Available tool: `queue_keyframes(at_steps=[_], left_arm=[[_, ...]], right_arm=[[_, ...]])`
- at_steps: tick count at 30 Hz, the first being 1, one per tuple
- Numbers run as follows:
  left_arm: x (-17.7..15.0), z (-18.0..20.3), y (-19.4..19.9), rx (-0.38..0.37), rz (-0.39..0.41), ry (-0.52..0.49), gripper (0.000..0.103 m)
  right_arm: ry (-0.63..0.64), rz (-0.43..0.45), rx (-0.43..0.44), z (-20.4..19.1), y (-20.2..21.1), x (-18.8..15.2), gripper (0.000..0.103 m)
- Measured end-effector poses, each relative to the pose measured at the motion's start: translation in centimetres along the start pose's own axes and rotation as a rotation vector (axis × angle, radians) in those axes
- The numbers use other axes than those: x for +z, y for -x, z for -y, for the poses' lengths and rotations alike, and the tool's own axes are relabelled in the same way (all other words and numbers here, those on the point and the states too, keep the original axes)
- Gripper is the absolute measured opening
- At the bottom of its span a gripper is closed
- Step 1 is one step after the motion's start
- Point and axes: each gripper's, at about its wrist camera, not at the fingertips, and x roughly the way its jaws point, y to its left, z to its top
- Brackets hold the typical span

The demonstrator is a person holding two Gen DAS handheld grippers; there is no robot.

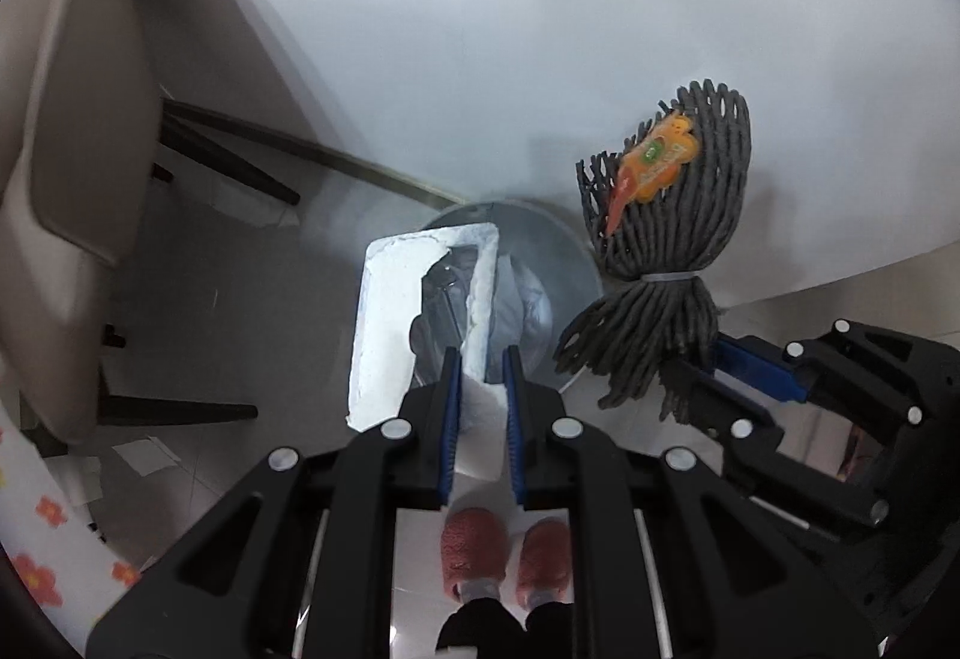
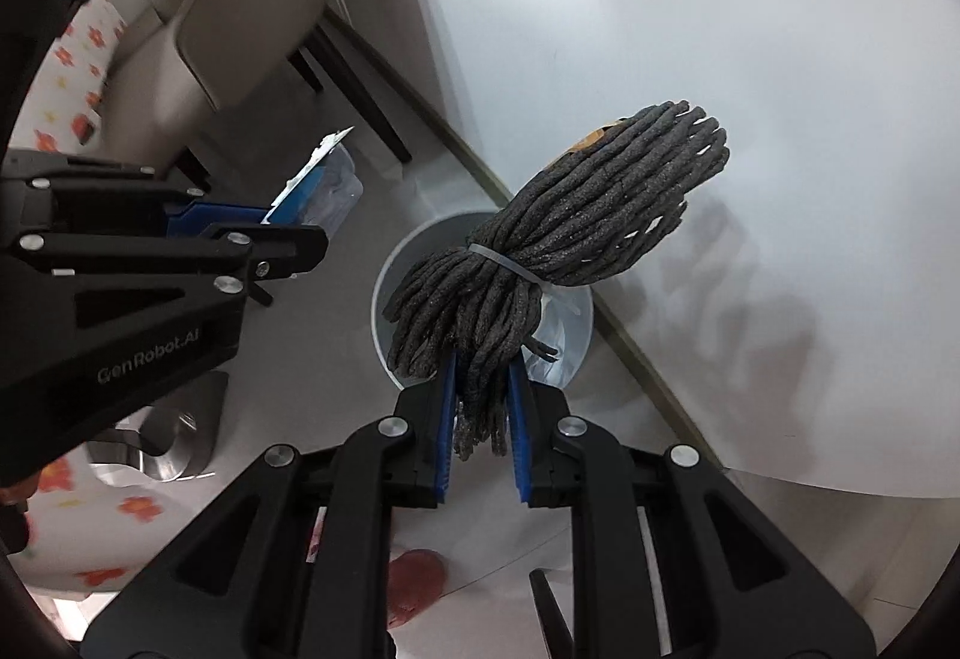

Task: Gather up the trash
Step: 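Carry the tray and mop bundle to the grey bin and release both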

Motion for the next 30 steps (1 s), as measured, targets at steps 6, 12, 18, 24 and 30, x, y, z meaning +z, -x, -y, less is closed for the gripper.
queue_keyframes(at_steps=[6, 12, 18, 24, 30], left_arm=[[0.0, 0.9, -2.8, 0.021, -0.036, -0.058, 0.014], [0.0, 1.0, -3.8, -0.004, -0.047, -0.069, 0.014], [1.0, 1.4, -5.3, -0.051, -0.038, -0.096, 0.018], [1.5, 1.6, -5.0, -0.056, -0.020, -0.117, 0.046], [2.2, 2.0, -1.9, -0.026, 0.039, -0.141, 0.069]], right_arm=[[-0.012, -0.001, -0.005, 1.2, -2.7, -0.2, 0.035], [-0.034, 0.002, -0.019, 2.2, -2.8, -0.2, 0.036], [-0.085, 0.010, -0.039, 1.9, -2.8, -0.5, 0.036], [-0.154, 0.042, -0.063, 2.0, -1.5, -1.1, 0.036], [-0.169, 0.052, -0.081, 2.0, 1.8, -1.1, 0.036]])
